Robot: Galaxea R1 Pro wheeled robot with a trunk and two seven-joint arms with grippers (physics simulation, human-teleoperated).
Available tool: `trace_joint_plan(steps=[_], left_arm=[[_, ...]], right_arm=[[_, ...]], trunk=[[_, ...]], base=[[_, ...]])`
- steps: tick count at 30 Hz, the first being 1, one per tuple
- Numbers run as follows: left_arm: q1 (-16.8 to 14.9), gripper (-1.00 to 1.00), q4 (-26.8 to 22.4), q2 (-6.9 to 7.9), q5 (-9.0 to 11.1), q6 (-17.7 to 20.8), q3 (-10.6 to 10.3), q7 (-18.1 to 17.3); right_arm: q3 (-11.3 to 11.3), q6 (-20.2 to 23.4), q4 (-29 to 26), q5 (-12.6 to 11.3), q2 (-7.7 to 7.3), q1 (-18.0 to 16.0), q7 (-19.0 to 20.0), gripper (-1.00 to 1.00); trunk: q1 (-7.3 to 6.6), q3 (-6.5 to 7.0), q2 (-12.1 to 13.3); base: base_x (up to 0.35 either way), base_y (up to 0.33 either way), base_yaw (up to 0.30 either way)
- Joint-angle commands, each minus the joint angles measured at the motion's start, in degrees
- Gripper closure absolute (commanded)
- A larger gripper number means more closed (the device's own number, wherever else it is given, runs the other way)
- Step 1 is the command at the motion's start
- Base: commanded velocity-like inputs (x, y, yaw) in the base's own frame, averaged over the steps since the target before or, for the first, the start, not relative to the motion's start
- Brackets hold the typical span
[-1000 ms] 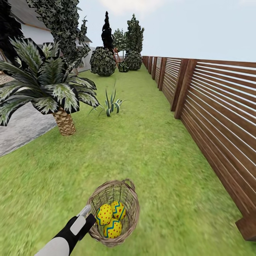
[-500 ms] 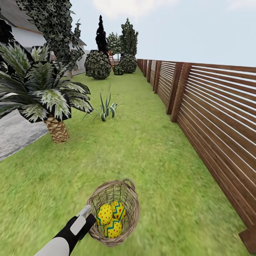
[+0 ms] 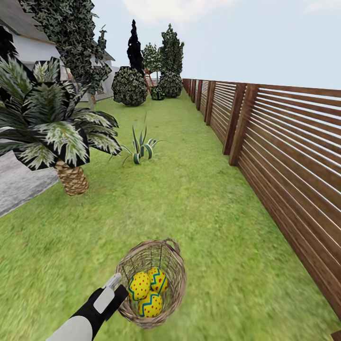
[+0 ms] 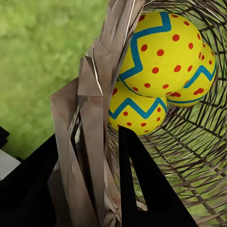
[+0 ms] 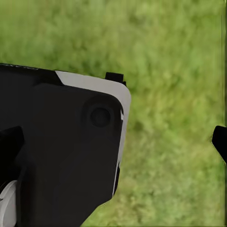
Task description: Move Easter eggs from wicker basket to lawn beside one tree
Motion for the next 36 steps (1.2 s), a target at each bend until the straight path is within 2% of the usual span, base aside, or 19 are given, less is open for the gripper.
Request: trace_joint_plan(steps=[1,11,14,36], left_arm=[[-0.02,1.0,-0.21,-0.04,0.84,0.18,0.05,0.37],[-0.02,1.0,-0.21,-0.05,0.84,0.18,0.05,0.37],[-0.02,1.0,-0.29,0.09,0.84,0.21,0.05,0.37],[-0.02,1.0,-0.82,-0.05,0.84,0.35,0.05,0.37]], right_arm=[[-0.48,-0.45,0.23,0.44,-0.03,-0.1,0.1,-1.0],[-0.48,-0.51,0.03,0.52,0.06,-0.1,0.1,-1.0],[-0.48,-0.5,0.06,0.35,0.51,-0.1,0.15,-1.0],[-0.48,-0.5,0.05,0.38,0.45,-0.1,0.1,-1.0]], trunk=[[0.07,-0.11,-0.12],[0.07,-0.11,-0.12],[0.07,-0.11,-0.12],[0.07,-0.11,-0.12]], base=[[0.328,-0.095,0.0],[0.328,-0.106,-0.144],[0.328,-0.107,-0.009],[0.328,-0.107,0.0]])
